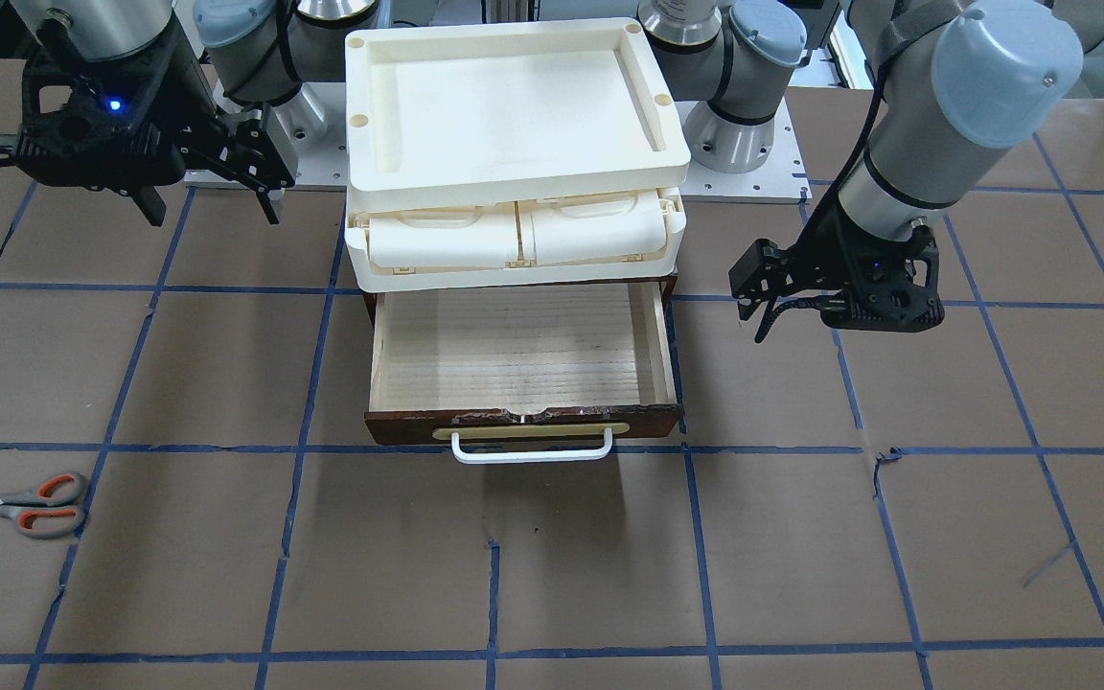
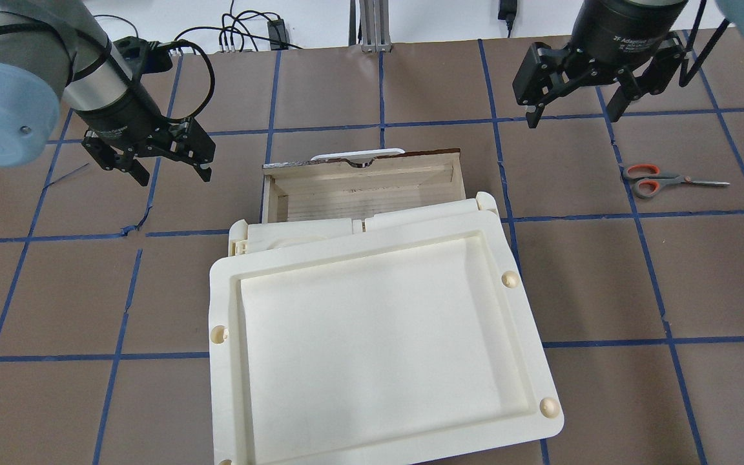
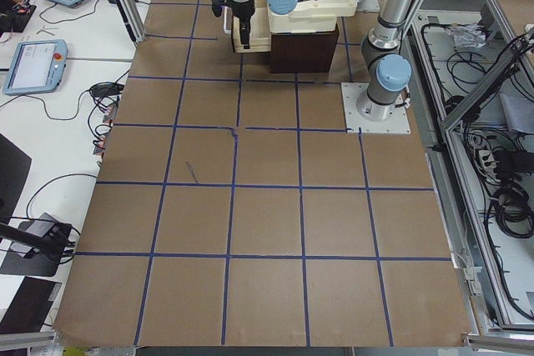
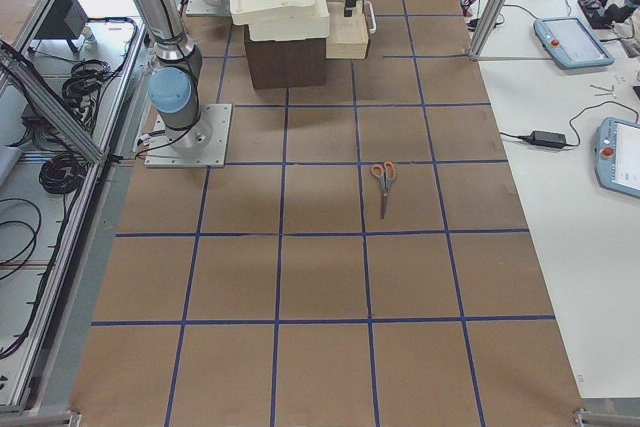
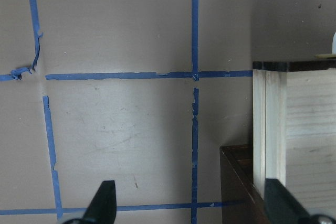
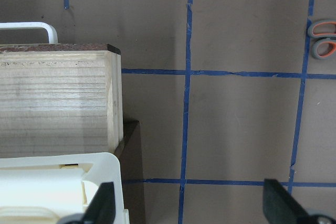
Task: Put scissors in drawer and close it
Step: 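Move the right gripper over the grey-and-orange scissors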
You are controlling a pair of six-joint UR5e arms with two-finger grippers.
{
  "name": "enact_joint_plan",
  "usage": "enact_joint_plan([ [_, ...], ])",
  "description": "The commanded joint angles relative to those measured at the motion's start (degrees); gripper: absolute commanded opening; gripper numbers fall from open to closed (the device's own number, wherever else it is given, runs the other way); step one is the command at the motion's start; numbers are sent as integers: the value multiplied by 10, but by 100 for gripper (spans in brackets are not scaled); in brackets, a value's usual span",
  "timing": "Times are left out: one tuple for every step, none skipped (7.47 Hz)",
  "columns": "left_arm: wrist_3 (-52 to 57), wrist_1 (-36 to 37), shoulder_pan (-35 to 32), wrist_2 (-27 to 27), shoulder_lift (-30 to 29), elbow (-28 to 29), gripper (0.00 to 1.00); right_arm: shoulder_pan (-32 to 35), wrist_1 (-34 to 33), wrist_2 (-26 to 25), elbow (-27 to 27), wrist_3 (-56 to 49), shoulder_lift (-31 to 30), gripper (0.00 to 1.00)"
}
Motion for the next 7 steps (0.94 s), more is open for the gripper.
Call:
enact_joint_plan([
  [1, 0, 0, 1, 1, 0, 100, -2, 0, 1, 0, -9, 3, 100],
  [1, 0, 0, 1, 1, 0, 100, -6, 0, -5, 0, -9, 5, 100],
  [1, 0, 0, 1, 1, 0, 100, -18, 3, -3, -1, -7, 7, 100],
  [1, 0, 0, 0, 1, 0, 100, -37, 4, 3, 0, -5, 9, 100],
  [2, 0, 0, 1, 1, 0, 100, -39, 6, 0, 6, -9, 22, 100],
  [2, 0, 0, 1, 1, 0, 100, -48, 9, -4, 8, -9, 32, 100],
  [2, 0, 0, 1, 1, 0, 100, -49, -23, -4, 5, -38, 45, 100],
])
